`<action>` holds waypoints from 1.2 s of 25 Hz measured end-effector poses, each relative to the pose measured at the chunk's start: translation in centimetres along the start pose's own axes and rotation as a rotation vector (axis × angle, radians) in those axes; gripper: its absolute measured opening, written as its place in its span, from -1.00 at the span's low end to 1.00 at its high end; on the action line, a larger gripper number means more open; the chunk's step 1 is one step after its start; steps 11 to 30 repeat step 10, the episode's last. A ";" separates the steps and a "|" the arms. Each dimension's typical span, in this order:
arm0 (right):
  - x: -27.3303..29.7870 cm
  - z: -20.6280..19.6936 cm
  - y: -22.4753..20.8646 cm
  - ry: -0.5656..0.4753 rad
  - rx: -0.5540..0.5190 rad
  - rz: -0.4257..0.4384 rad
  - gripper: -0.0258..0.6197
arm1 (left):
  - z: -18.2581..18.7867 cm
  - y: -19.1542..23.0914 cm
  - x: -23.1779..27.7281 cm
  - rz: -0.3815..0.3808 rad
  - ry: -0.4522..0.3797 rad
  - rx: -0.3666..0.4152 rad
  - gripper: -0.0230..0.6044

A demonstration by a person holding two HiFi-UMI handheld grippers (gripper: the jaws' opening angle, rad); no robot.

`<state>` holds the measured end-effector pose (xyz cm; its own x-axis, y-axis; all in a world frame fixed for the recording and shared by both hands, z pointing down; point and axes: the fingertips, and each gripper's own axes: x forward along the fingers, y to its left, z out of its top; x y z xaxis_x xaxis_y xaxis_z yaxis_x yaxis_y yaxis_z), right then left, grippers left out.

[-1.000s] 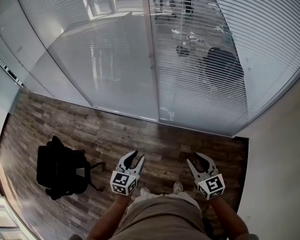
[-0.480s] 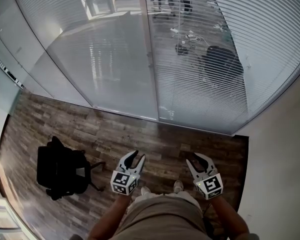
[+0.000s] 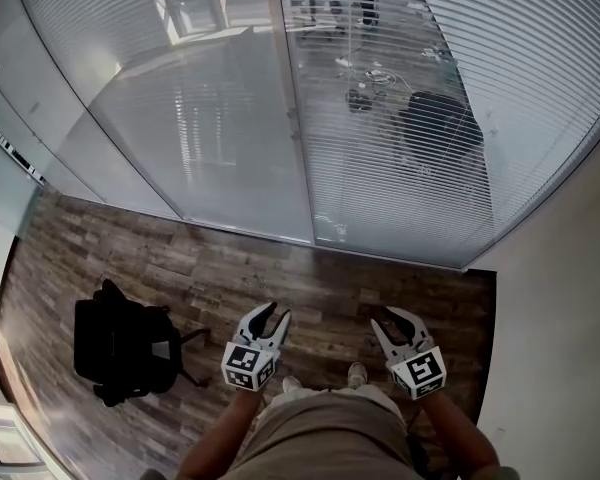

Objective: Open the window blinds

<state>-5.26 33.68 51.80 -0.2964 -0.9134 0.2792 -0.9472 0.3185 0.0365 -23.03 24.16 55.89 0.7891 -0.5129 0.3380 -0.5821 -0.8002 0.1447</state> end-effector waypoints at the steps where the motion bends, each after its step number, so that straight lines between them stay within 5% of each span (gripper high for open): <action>1: -0.1 0.0 -0.2 -0.002 0.000 -0.004 -0.61 | 0.0 -0.1 0.1 -0.002 0.001 0.002 -0.50; 30: -1.6 -0.4 -2.4 -0.003 0.025 -0.014 -0.62 | 1.0 -2.4 2.4 -0.019 -0.009 0.007 -0.50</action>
